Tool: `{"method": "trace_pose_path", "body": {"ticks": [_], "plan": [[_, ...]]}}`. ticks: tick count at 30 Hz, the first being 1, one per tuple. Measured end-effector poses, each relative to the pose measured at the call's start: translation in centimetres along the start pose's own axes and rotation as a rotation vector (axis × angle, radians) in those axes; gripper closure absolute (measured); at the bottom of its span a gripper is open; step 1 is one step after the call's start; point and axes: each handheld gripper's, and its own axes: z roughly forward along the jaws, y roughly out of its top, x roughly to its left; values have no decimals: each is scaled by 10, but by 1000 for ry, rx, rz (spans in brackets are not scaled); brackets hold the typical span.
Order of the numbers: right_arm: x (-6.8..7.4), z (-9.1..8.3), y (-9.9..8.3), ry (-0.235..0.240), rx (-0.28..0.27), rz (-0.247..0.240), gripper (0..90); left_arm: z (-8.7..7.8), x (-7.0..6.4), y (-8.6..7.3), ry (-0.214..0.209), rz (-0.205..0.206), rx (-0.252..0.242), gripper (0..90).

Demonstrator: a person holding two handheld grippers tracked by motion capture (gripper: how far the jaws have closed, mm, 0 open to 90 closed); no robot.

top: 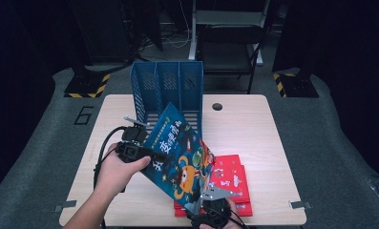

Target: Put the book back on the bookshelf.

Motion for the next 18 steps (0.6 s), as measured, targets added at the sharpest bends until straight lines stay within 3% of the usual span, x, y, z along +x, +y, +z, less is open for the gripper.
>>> {"method": "trace_pose_path", "body": {"ticks": [13, 18], "plan": [[-2, -1, 3, 103, 10, 1, 345, -2, -3, 22, 10, 38, 31, 797], [-3, -1, 2, 97, 2, -10, 368, -5, -6, 28, 11, 50, 28, 823]]}}
